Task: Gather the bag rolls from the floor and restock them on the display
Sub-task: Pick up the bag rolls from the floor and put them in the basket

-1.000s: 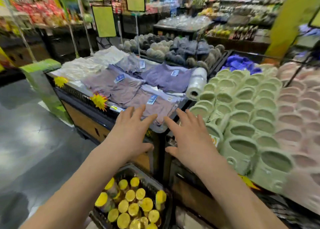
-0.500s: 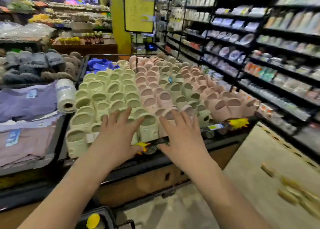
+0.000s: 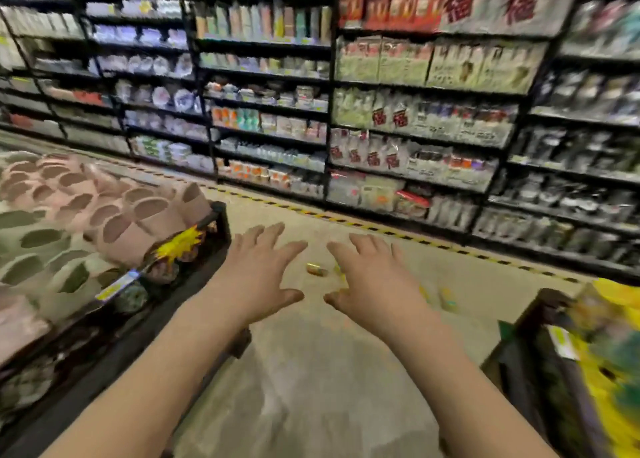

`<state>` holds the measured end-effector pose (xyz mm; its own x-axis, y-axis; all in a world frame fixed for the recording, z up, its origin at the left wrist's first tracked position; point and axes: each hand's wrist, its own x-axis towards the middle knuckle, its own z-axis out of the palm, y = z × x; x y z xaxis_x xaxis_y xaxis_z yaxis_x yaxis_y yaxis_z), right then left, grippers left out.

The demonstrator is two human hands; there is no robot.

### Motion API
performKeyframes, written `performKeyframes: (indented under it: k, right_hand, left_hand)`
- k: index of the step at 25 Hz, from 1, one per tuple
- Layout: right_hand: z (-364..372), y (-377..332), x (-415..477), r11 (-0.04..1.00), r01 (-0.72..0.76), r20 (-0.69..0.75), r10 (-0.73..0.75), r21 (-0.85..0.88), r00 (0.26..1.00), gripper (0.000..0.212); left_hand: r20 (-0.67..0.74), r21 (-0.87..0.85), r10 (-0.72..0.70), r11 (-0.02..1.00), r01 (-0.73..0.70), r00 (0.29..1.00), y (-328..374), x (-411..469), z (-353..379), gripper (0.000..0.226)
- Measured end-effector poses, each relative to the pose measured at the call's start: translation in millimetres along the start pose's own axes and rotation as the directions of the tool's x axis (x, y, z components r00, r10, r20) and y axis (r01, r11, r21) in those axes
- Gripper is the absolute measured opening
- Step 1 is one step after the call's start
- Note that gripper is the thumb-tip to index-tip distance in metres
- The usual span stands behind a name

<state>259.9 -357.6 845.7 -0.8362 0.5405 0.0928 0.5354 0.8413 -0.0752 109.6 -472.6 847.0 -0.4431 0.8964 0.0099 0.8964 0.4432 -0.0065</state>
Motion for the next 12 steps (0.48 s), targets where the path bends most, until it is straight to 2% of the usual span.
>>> performKeyframes:
  k: [5,12]
  right_hand:
    - [-2.4,134.4,23.6,0.981,-0.192,0.040,0.191,0.022,0.981,0.078]
    - [42.6,251.8,104.4,0.927,-0.366,0.105,0.357,0.086,0.928,0.074]
  left_hand:
    - [0.032,-0.041,0.183,0.983,-0.182,0.983,99.8,124.8,9.4,0.082]
    - [0.132,-0.092,0.316,0.948,-0.306,0.940,144.8,283.9,58.0,0.080]
